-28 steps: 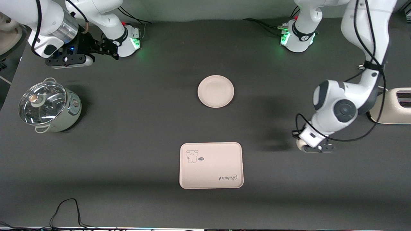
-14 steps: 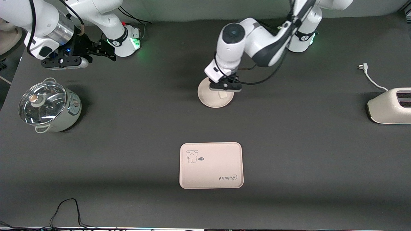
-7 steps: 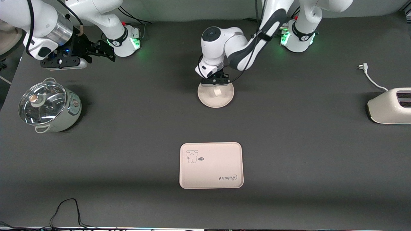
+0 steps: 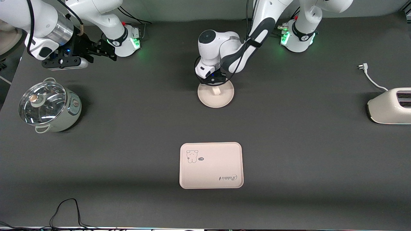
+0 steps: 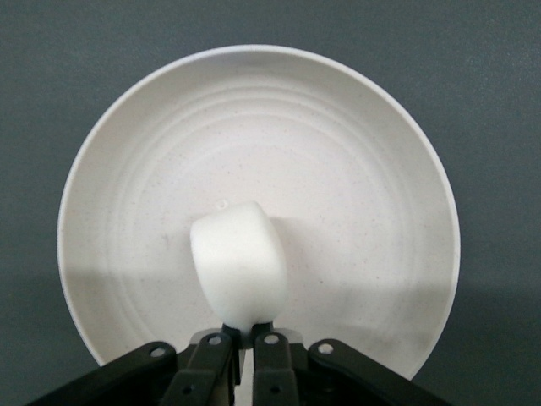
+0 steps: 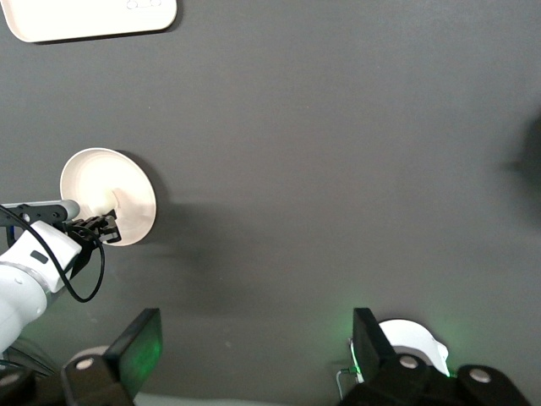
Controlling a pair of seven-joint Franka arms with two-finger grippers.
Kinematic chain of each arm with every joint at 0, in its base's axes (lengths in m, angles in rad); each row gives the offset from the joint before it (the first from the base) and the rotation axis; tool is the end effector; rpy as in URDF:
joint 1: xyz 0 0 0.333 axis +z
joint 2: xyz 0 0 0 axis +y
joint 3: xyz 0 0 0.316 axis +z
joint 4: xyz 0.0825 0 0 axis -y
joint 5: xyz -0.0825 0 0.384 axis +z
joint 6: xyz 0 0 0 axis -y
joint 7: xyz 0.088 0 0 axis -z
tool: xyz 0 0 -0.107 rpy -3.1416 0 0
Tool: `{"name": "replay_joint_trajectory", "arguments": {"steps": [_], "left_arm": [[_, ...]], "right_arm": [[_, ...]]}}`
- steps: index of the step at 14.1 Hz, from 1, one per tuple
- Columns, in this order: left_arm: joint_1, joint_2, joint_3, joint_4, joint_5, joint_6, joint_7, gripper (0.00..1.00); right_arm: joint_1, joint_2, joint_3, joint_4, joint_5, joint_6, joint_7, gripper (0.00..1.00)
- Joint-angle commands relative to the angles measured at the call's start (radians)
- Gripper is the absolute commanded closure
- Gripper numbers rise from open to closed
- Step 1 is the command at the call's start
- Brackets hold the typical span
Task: Place bun in plate and plate on tray
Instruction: 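Lower the bun onto the plate and open the left gripper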
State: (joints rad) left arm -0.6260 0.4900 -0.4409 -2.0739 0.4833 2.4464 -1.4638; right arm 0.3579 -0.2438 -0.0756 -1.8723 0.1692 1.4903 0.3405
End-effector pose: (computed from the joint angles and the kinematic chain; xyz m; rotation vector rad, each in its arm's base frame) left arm 0.2820 -0.5086 0.2058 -3.0733 -0.0856 -0.1203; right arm 0.4419 0.1441 0.6033 -2.9914 0.0790 0.2848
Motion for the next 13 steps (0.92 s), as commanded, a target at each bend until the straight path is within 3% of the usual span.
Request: {"name": "replay_joint_trajectory", "arguments": {"steps": [1,6,10,13], "left_arm": [[-0.020,-0.002,0.014,-0.002,0.023,0.003,-0.039,0.01],[-0.009,-0.016,0.019,0.003,0.026,-0.013,-0.027,0.00],[0.026,-0.036,0.037,0.047,0.026,-0.038,0.061,0.00],[0.086,-0.080,0.025,0.107,0.012,-0.179,0.189,0.00]], "right_arm": [[0.012,-0.003,-0.012,-0.011,0.026,0.013,0.008,0.00],[0.012,0.003,-0.012,-0.019,0.056,0.042,0.008,0.00],[0.016,-0.003,-0.009,-0.143,0.070,0.172,0.008,0.00],[0.071,-0.014,-0.009,-0.253,0.102,0.302,0.008,0.00]]}}
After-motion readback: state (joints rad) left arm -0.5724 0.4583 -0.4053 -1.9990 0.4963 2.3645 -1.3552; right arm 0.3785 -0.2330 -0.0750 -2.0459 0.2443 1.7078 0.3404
